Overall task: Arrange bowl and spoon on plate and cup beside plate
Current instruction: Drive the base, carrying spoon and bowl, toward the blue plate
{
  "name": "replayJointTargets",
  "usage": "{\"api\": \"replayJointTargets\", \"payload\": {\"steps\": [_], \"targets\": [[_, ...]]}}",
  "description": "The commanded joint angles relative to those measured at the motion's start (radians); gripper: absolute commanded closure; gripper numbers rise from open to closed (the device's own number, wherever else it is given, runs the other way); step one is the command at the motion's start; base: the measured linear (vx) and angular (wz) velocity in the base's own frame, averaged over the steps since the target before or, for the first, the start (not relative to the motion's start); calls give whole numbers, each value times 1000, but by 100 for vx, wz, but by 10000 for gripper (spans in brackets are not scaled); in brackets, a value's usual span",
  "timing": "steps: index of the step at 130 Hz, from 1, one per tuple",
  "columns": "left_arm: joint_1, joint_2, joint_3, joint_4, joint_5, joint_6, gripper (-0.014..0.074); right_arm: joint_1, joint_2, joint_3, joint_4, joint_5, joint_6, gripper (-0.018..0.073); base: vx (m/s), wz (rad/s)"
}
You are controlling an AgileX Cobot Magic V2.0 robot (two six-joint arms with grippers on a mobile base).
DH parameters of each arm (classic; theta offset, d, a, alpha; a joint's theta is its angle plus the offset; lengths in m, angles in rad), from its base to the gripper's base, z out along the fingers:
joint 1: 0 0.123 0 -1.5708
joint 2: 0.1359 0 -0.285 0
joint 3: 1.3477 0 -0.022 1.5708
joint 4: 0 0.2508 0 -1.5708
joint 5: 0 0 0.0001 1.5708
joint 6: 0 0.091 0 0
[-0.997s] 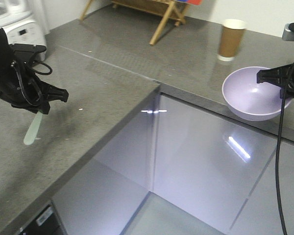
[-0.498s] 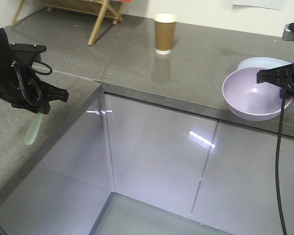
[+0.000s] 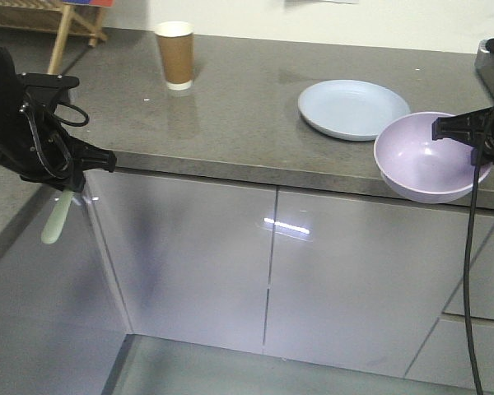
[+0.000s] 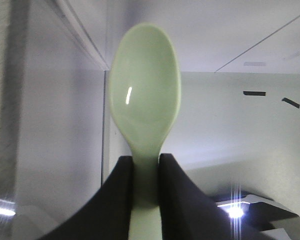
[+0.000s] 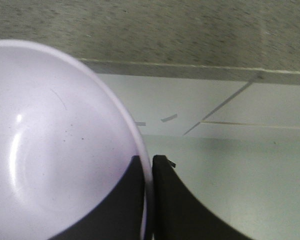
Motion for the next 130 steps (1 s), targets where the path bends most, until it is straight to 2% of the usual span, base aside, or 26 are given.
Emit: {"api": "replayJointTargets", "payload": {"steps": [1,58,130], "targets": [[-7,-51,-23,-7,-36,-1,604,-5,-45,-25,-17,-46,-7,564,-2,-32],[-7,-51,-23,-7,-36,-1,604,-5,-45,-25,-17,-46,-7,564,-2,-22],[-7,-51,-23,-7,-36,-1,604,-5,-45,-25,-18,-20,-7,564,2,-2]]}}
